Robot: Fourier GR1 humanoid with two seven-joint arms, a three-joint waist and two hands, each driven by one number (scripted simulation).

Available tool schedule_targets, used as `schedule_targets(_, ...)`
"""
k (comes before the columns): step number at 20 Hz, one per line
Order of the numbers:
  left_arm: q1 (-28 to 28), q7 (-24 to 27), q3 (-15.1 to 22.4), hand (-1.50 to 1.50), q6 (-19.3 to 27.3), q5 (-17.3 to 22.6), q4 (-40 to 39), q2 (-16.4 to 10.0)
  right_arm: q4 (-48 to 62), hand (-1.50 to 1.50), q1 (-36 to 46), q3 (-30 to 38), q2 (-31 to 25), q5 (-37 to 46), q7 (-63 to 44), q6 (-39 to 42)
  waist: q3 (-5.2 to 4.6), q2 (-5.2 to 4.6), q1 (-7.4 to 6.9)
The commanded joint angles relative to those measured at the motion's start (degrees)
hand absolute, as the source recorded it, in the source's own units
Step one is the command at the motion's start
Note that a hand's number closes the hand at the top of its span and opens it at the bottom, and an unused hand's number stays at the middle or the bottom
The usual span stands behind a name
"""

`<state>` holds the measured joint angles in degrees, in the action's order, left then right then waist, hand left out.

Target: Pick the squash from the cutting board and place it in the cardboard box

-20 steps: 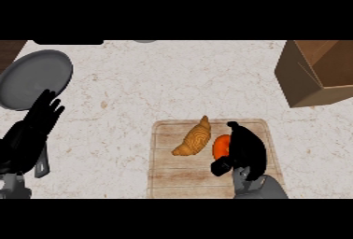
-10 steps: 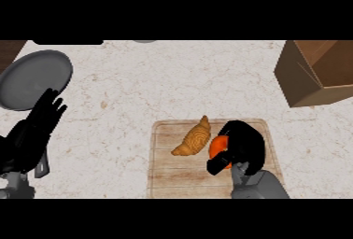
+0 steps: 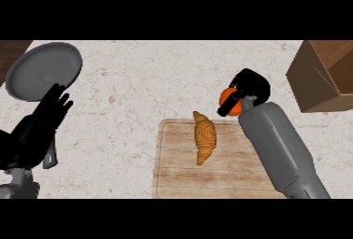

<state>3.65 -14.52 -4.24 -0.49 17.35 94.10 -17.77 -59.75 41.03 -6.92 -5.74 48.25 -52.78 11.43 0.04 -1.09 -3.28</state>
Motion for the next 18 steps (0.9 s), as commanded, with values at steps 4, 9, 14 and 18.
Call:
schedule_targets(4, 0.1, 0.0, 0.8, 0.0, 0.2, -0.6, -0.2, 1.5, 22.4, 1.5, 14.7, 3.9, -4.9, 4.1, 8.7, -6.5, 0.0, 0.02, 0.3)
schedule_targets(9, -2.4, 2.1, -1.3, 0.0, -1.8, -0.2, -0.6, 0.3, 24.6, 1.5, 23.3, 2.3, -2.7, 7.9, 7.2, -10.4, -0.05, 0.52, 1.08)
schedule_targets(14, -1.3, 2.1, -0.8, 0.0, 0.5, -1.9, -2.8, 2.2, 19.1, 1.5, 28.7, -0.2, -2.3, 11.8, 2.0, -10.7, -0.09, 1.12, 2.87)
schedule_targets(18, 0.5, -0.8, -2.3, 0.0, -0.1, -0.4, -1.4, 0.2, 18.5, 1.5, 35.7, -0.9, -1.7, 16.2, -6.6, -12.6, -0.1, 1.29, 2.82)
